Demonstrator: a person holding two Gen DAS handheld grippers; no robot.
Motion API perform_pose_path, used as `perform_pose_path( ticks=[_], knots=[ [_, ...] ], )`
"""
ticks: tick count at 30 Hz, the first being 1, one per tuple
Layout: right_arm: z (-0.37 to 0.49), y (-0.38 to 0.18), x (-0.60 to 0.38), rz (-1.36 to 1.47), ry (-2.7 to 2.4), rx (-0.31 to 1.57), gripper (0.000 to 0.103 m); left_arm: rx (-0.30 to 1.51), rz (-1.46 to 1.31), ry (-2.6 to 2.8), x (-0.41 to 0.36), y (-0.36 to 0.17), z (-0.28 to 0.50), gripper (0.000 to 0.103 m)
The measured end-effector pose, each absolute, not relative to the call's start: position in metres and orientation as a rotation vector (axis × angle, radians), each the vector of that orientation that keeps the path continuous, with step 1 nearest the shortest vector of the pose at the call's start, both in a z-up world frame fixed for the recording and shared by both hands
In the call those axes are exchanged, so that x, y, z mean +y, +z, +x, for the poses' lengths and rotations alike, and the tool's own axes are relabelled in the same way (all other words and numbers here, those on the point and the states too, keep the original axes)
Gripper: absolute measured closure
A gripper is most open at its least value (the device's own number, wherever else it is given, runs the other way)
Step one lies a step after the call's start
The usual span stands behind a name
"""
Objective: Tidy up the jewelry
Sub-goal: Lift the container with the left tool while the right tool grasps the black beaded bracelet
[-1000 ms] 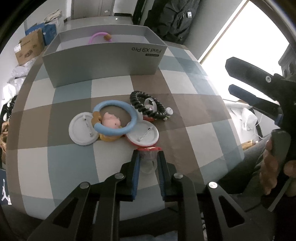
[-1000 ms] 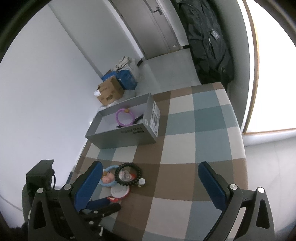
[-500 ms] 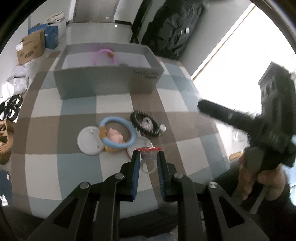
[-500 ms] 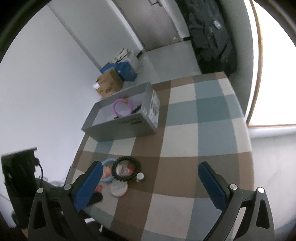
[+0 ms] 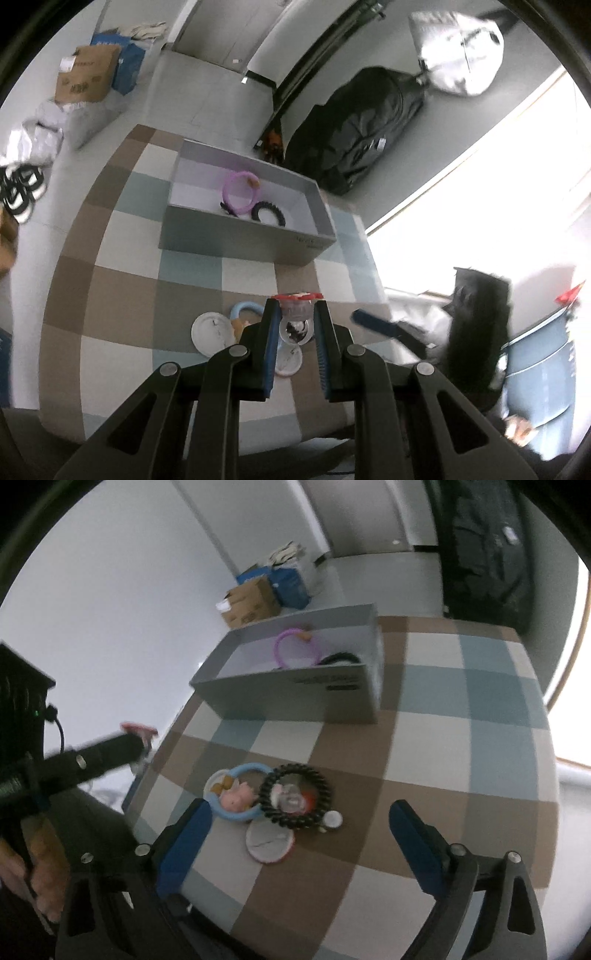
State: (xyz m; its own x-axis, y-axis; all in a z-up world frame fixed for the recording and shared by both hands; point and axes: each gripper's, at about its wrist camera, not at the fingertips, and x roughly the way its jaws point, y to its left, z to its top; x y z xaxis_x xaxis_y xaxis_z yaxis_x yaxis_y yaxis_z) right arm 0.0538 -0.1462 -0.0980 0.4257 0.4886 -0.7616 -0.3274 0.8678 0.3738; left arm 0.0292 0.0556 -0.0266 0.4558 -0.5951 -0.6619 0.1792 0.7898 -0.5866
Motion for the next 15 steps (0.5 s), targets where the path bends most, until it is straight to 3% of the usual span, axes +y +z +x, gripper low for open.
perform_pose_path(
  ticks=[1, 3, 10, 15],
  knots=[
    [0.055, -0.1, -0.143, 0.174, 0.518, 1.015, 0.007, 0.988, -0.491, -0.498, 0.059, -0.026, 0.03, 0.089],
    [0.058, -0.103, -0.137, 0.161, 0.533, 1.028, 0.02, 0.984, -0.515, -0.49, 0.064, -0.026, 0.033, 0.089],
    [0.067, -0.113, -0.126, 0.141, 0.527, 1.069, 0.031, 0.984, -0.545, -0.472, 0.072, -0.03, 0.04, 0.089],
    [0.076, -0.118, -0.127, 0.149, 0.494, 1.086, 0.049, 0.997, -0.552, -0.477, 0.072, -0.032, 0.043, 0.089]
  ],
)
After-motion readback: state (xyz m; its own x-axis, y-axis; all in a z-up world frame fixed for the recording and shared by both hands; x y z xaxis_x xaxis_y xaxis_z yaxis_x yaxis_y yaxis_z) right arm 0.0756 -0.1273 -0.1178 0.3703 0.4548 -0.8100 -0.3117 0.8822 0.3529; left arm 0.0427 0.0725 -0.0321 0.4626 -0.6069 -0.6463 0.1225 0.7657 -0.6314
